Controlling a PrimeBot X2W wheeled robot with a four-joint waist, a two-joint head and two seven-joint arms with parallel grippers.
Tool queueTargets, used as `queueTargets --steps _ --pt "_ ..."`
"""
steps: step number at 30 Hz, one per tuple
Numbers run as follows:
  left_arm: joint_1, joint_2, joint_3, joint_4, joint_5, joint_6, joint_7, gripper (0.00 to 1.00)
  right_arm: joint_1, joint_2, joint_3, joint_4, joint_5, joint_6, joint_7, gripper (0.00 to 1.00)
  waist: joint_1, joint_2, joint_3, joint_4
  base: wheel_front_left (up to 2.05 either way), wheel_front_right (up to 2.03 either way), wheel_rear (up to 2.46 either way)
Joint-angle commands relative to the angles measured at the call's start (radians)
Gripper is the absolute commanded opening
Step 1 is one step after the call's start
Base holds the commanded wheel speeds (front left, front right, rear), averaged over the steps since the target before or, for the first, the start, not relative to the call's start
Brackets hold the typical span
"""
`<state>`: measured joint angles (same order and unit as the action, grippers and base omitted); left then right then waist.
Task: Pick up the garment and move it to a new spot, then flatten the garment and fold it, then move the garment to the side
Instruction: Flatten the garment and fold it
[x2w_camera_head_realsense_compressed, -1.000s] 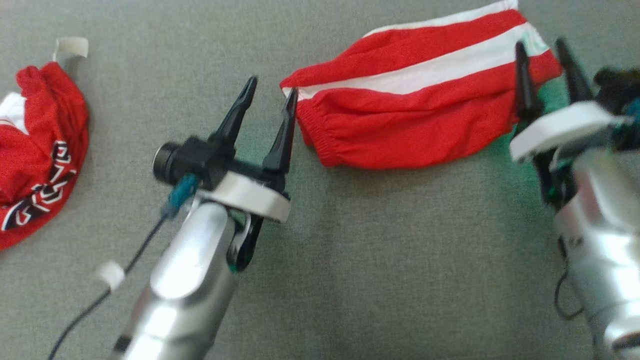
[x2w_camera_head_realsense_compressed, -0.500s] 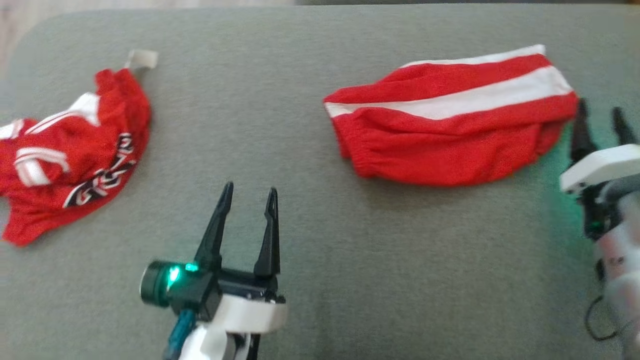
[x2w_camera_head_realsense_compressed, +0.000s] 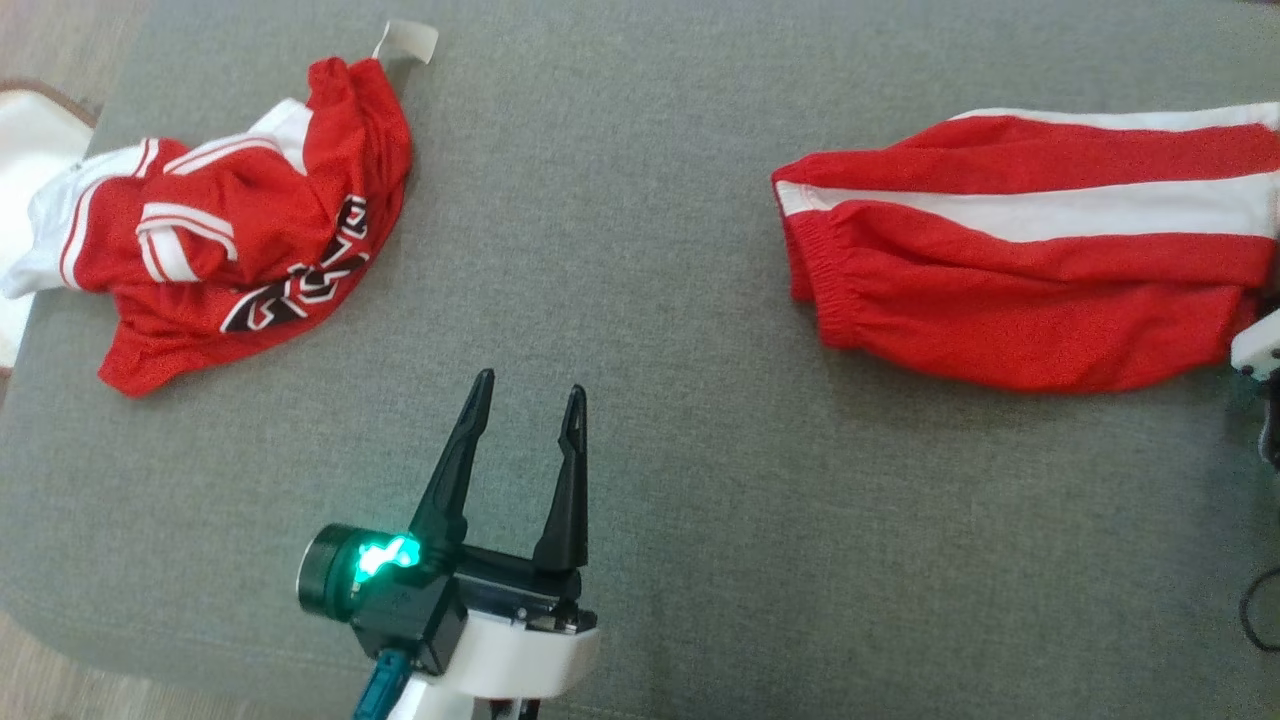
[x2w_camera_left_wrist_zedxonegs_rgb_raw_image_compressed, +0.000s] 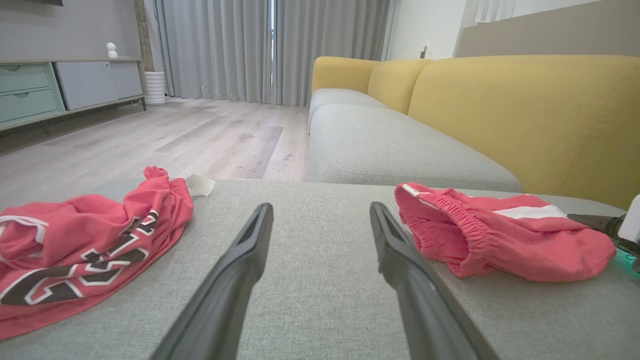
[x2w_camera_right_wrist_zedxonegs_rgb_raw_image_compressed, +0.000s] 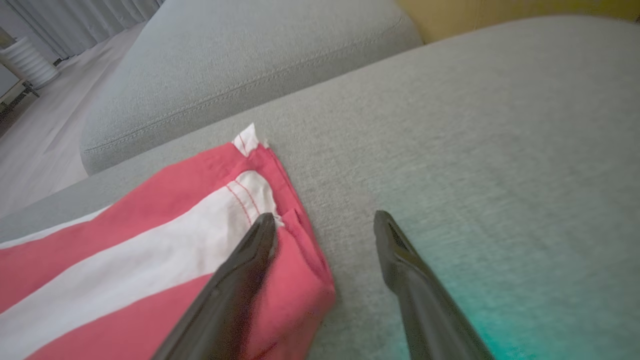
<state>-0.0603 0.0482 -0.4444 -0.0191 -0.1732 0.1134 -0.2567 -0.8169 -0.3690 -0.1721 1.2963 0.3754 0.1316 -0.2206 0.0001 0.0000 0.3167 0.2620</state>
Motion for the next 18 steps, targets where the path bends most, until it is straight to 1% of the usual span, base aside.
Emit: queueTargets --steps 1,2,4,5,6,8,10,14,18 --pt "-0.027 0.002 0.033 -0.033 0.01 -0.003 -0.005 1.0 -0.022 0.007 0.006 -0.013 0.001 -0.001 0.021 1.0 -0.0001 0.0 0.022 0.004 0.0 0.0 0.0" --pt "-0.028 0.002 0.034 -0.033 0.01 -0.004 -0.005 1.0 -0.024 0.018 0.005 -0.012 0.004 -0.001 0.039 0.96 -0.0001 0.0 0.028 0.001 0.0 0.0 0.0" --pt "-0.031 0.002 0.035 -0.033 0.009 -0.006 -0.005 1.0 -0.03 0.041 0.018 -0.011 0.006 -0.001 0.07 0.46 -0.0001 0.0 0.036 -0.008 0.0 0.0 0.0" --pt "-0.034 0.002 0.034 -0.034 0.007 -0.006 -0.005 1.0 -0.034 0.054 0.025 -0.011 0.01 -0.001 0.081 0.29 -0.0001 0.0 0.039 -0.015 0.0 0.0 0.0" --pt "-0.036 0.002 0.034 -0.033 0.007 -0.007 -0.005 1.0 -0.038 0.066 0.032 -0.014 0.018 -0.001 0.09 0.0 -0.0001 0.0 0.041 -0.023 0.0 0.0 0.0" --pt "-0.039 0.002 0.034 -0.032 0.006 -0.008 -0.005 1.0 -0.04 0.076 0.039 -0.019 0.025 -0.001 0.098 0.0 -0.0001 0.0 0.041 -0.032 0.0 0.0 0.0" --pt "-0.046 0.002 0.034 -0.027 0.007 -0.011 -0.005 1.0 -0.039 0.089 0.066 -0.042 0.042 -0.001 0.1 0.0 -0.0001 0.0 0.034 -0.063 0.0 0.0 0.0" --pt "-0.046 0.002 0.041 -0.019 0.01 -0.013 -0.005 1.0 -0.031 0.106 0.1 -0.08 0.07 -0.001 0.071 0.0 -0.0001 0.0 0.006 -0.115 0.0 0.0 0.0" --pt "-0.036 0.002 0.053 -0.013 0.015 -0.018 -0.005 1.0 -0.011 0.097 0.139 -0.113 0.094 -0.001 0.046 0.0 -0.0001 0.0 -0.027 -0.171 0.0 0.0 0.0"
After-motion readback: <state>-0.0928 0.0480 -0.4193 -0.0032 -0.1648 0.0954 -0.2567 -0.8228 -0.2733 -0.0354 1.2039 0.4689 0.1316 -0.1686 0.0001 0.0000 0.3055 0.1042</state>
